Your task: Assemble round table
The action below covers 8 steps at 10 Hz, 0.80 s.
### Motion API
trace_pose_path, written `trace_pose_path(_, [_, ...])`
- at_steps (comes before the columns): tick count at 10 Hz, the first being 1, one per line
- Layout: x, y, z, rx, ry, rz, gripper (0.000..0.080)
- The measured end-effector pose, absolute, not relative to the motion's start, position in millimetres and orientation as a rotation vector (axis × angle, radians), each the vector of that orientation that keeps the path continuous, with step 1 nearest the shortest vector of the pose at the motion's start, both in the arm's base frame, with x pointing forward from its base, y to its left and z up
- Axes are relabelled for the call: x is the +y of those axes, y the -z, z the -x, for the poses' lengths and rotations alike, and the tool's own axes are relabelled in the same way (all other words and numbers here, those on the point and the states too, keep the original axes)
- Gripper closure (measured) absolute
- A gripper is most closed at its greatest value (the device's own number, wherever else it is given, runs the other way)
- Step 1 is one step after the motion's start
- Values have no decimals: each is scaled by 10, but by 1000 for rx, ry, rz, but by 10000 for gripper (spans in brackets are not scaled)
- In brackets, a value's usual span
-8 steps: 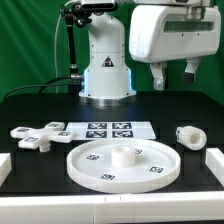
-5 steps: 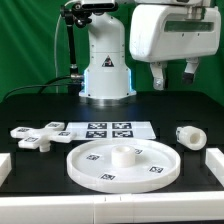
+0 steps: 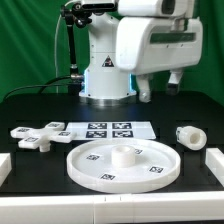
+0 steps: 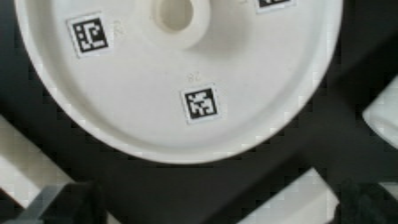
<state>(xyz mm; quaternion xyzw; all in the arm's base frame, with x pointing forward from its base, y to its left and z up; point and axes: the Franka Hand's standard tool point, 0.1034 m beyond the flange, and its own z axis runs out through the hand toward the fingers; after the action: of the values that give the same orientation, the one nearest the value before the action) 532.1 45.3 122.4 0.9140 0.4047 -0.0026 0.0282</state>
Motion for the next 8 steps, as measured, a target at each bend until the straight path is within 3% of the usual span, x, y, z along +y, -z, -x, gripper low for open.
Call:
trace_pose_path(2, [291,-1122,-5338,1282,3,-2811,150])
trace_pose_path(6, [289,-1098,-5339,1321,-3,-2793,150])
trace_pose_path(8, [117,-852,-5322,1400,-17,-2760,150])
